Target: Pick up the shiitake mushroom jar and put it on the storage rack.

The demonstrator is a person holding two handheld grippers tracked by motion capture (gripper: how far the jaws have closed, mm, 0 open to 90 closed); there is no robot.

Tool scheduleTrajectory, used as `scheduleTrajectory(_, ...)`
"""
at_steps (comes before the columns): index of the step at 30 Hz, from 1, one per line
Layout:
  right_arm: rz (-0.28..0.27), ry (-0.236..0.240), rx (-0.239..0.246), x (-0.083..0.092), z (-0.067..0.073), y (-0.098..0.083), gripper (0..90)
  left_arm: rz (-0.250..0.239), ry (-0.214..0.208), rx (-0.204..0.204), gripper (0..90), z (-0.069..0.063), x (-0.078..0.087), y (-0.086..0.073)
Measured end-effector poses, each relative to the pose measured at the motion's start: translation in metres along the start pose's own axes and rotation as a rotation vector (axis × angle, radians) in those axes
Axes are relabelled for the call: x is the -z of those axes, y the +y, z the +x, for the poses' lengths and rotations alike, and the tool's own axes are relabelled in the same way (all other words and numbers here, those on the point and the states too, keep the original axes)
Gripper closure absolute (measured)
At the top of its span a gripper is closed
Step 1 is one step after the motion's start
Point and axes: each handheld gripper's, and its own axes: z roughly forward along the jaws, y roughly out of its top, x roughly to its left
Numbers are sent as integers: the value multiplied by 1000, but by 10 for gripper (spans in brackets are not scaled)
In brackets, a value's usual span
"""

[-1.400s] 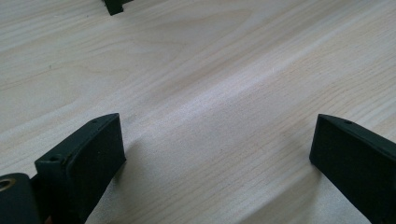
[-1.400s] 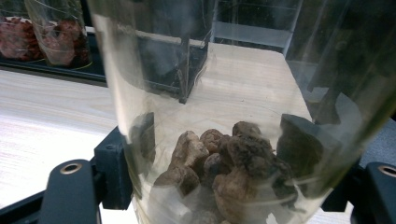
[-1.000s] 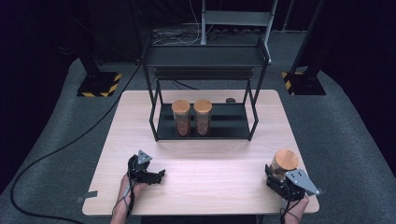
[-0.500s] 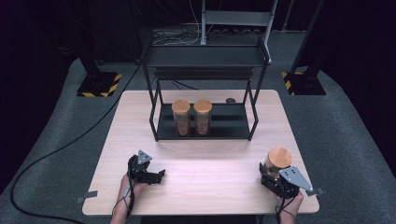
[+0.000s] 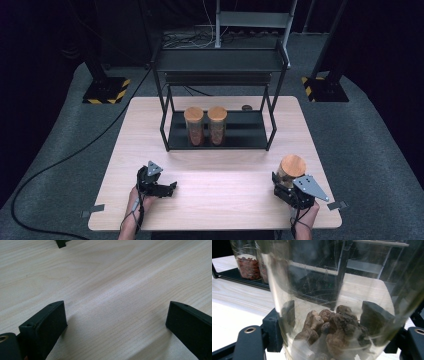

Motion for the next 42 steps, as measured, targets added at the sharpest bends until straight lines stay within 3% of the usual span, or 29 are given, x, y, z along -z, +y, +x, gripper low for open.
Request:
scheduleTrajectory(18,-10,40,21,-12,12,9,247,0,0,0,26,0,0,0)
scheduleTrajectory(42,-12,68,32,-24,16,16,247,-1,-3,-2,25,0,0,0)
